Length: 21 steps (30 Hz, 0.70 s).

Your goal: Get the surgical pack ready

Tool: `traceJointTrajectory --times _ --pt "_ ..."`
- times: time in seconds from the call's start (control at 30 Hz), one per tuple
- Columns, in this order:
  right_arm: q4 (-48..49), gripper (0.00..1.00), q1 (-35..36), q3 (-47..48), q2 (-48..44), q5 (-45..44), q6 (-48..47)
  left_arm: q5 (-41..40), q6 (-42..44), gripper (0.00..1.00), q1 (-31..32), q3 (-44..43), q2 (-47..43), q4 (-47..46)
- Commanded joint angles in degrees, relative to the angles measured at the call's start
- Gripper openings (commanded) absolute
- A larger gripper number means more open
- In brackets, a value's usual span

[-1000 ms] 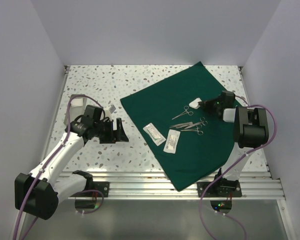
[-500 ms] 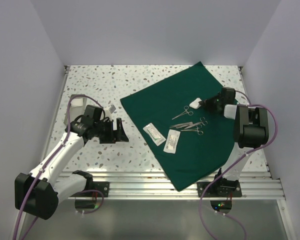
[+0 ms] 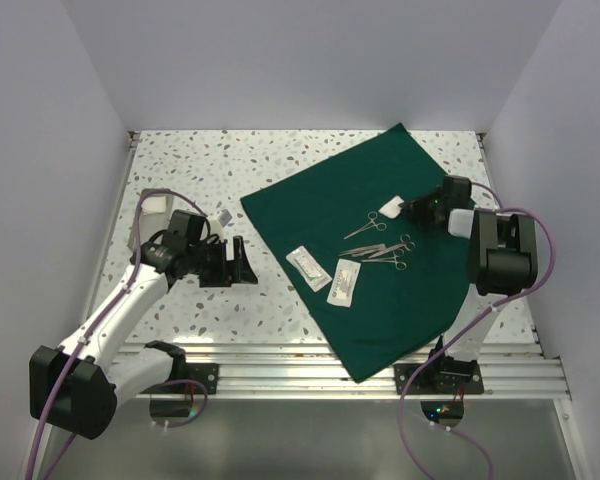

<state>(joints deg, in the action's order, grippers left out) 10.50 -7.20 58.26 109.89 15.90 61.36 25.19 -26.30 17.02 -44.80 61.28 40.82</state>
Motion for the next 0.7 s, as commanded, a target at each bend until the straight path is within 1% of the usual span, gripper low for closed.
traceJointTrajectory --times 0.0,0.03,0.1,0.13,0.23,0.27,0.37,0.47,0.57,0.67 --pt "-1.7 0.25 -0.3 2.1 0.7 -1.0 -2.2 1.4 1.0 0.84 0.4 -1.1 0.1 -1.9" --pt "-2.4 0.31 -0.3 2.6 0.6 -1.0 -2.6 1.4 1.0 0.84 0.4 -1.1 0.1 -1.9" --pt "-6.0 0.34 -0.2 4.2 0.4 -0.7 -4.7 1.5 1.0 0.84 0.4 -1.2 0.1 -1.9" --pt "-8.8 0.37 -0.2 4.8 0.1 -0.6 -5.5 1.6 1.0 0.84 0.4 -1.2 0.1 -2.0" --pt "-12.3 0.43 -0.2 6.2 -1.0 -0.1 -8.8 1.6 1.0 0.84 0.4 -1.2 -0.1 -2.0" --pt "-14.6 0.45 -0.3 6.5 -1.9 -0.1 -10.5 1.6 0.9 0.84 0.4 -1.2 0.0 -1.9" --pt "-16.7 0.48 -0.3 6.3 -3.8 0.6 -12.3 1.9 0.7 0.84 0.4 -1.1 -0.1 -1.9" --pt "-17.0 0.48 -0.3 5.3 -4.7 2.0 -11.5 2.2 0.4 0.84 0.4 -0.7 -0.2 -2.1" --pt "-13.3 0.49 -0.2 1.6 -5.5 3.6 -8.8 2.6 -0.1 0.84 0.4 -0.3 -0.4 -2.6" --pt "-8.9 0.49 -0.2 0.0 -4.9 5.8 -5.7 2.8 -0.2 0.84 0.4 -0.2 -0.4 -2.7"
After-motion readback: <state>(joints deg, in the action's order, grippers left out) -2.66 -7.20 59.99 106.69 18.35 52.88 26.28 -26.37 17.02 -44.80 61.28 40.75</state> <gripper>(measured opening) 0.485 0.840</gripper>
